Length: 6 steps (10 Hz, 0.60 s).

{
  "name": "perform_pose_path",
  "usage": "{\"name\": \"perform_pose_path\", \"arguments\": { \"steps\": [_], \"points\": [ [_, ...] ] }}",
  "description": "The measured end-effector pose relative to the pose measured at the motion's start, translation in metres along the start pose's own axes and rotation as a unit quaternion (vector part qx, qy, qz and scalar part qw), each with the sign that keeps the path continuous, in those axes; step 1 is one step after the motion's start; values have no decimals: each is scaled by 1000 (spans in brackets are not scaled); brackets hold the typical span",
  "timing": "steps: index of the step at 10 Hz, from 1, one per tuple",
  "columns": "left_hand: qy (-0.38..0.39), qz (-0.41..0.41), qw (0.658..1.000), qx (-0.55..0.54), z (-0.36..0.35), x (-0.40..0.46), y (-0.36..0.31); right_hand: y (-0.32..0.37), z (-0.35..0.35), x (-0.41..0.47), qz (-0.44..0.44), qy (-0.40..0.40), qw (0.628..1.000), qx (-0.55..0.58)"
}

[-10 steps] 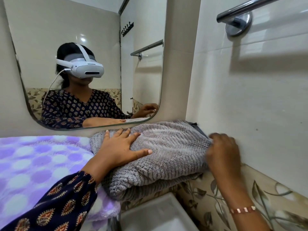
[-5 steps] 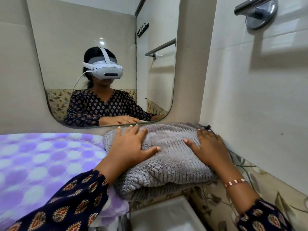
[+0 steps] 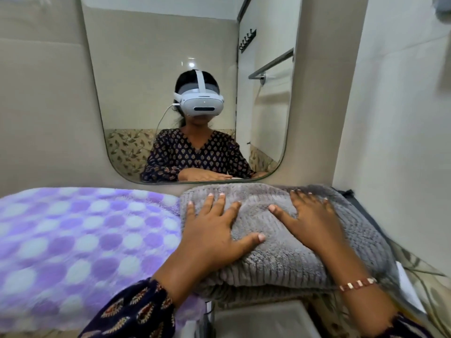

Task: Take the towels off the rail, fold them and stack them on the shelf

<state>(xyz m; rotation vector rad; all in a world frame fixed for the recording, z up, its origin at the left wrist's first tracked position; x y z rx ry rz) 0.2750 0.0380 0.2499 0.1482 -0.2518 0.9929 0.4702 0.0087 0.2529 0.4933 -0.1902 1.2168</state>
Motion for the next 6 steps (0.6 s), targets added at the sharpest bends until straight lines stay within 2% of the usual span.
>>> {"name": "perform_pose_path", "arguments": {
  "steps": [2, 3, 4, 5, 6],
  "points": [
    [-2, -44, 996, -80, 5, 0, 4, 8, 14, -9, 6, -10, 997, 70],
    [-47, -54, 981, -182, 20, -6, 18, 18, 32, -14, -10, 19, 988, 152],
    [-68, -55, 975, -203, 35, -20, 35, 36, 45, -23, 12, 31, 991, 133],
    [-70, -33, 978, -195, 59, -53, 72, 75, 66, -44, 68, 13, 996, 61],
    [-61, 7, 980, -190, 77, -79, 98, 98, 77, -62, 63, 20, 998, -1]
  ]
}}
Point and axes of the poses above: each hand's wrist, its own x-axis towards the middle knuckle, its own z-axis out of the back of the hand, y = z × x, the point moved 6 cm from there along x, towards the middle knuckle, and after that the axes turned 7 degrees about x, right-handed, at the moved point
